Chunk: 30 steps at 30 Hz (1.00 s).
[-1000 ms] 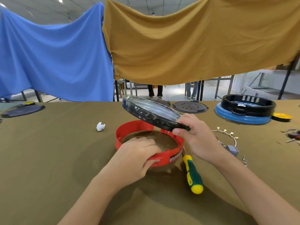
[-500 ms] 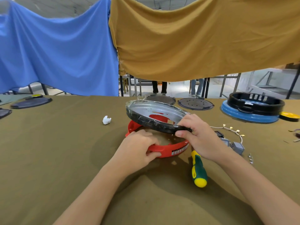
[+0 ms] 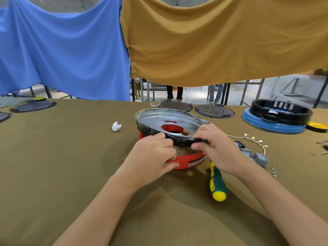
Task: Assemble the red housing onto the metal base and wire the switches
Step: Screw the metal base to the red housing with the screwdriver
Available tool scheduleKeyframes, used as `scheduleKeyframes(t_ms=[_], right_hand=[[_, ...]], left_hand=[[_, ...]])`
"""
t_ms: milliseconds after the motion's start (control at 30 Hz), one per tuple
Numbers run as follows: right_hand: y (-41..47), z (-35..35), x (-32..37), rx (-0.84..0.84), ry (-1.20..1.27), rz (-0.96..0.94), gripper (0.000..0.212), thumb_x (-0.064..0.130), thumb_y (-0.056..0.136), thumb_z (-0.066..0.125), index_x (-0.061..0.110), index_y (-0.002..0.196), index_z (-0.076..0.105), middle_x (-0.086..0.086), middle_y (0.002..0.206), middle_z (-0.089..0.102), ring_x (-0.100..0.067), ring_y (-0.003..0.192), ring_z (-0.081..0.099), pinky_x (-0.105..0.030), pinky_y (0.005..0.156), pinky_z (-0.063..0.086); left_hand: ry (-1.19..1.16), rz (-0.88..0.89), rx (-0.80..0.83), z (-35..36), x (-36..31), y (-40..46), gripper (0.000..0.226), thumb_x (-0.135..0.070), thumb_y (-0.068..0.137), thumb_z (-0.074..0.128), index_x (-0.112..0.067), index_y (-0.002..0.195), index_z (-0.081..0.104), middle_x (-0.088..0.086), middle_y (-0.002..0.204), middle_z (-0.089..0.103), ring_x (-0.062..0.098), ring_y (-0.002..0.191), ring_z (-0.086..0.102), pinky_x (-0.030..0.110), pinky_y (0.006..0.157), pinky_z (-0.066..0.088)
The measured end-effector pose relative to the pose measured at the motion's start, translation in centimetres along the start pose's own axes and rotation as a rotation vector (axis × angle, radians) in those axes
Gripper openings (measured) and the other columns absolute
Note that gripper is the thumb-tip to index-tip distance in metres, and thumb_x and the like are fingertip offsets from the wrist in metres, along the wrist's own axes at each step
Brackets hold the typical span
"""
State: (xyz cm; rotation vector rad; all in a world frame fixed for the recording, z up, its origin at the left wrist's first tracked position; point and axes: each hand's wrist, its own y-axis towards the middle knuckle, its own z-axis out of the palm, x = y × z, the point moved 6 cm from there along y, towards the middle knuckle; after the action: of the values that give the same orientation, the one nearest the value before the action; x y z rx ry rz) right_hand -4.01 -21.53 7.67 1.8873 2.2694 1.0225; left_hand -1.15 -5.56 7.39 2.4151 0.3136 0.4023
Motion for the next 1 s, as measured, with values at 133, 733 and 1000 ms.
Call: scheduleKeyframes(t_ms=[133,733,1000], right_hand=[[-0.03,0.25,-0.15,0.032,-0.032,-0.011,0.006,0.018,0.093,0.064,0.017,0.090,0.069,0.011,0.090,0.053,-0.009,0.093,0.041,-0.021,0.082,0.032],[-0.10,0.82,0.04,0.073,-0.108,-0.057,0.005,0.020,0.094,0.063,0.022,0.093,0.068,0.019,0.090,0.048,-0.004,0.091,0.037,-0.019,0.082,0.029],[-0.23,0.97,0.52,0.065,-0.158,-0.108,0.006,0.020,0.093,0.064,0.019,0.096,0.070,0.025,0.088,0.043,-0.004,0.091,0.035,-0.026,0.084,0.029]], left_hand=[[0.012,0.001,-0.003,0.05,-0.09,0.01,0.026,-0.032,0.068,0.091,-0.018,0.061,0.071,-0.008,0.061,0.057,0.015,0.059,0.053,0.023,0.051,0.043],[0.052,0.033,-0.019,0.37,-0.04,0.01,0.024,-0.034,0.071,0.090,-0.020,0.060,0.073,-0.009,0.058,0.058,0.013,0.056,0.053,0.024,0.050,0.043],[0.038,0.017,-0.024,0.22,0.00,0.00,0.026,-0.035,0.070,0.090,-0.019,0.059,0.072,-0.009,0.057,0.057,0.015,0.056,0.052,0.028,0.047,0.047]])
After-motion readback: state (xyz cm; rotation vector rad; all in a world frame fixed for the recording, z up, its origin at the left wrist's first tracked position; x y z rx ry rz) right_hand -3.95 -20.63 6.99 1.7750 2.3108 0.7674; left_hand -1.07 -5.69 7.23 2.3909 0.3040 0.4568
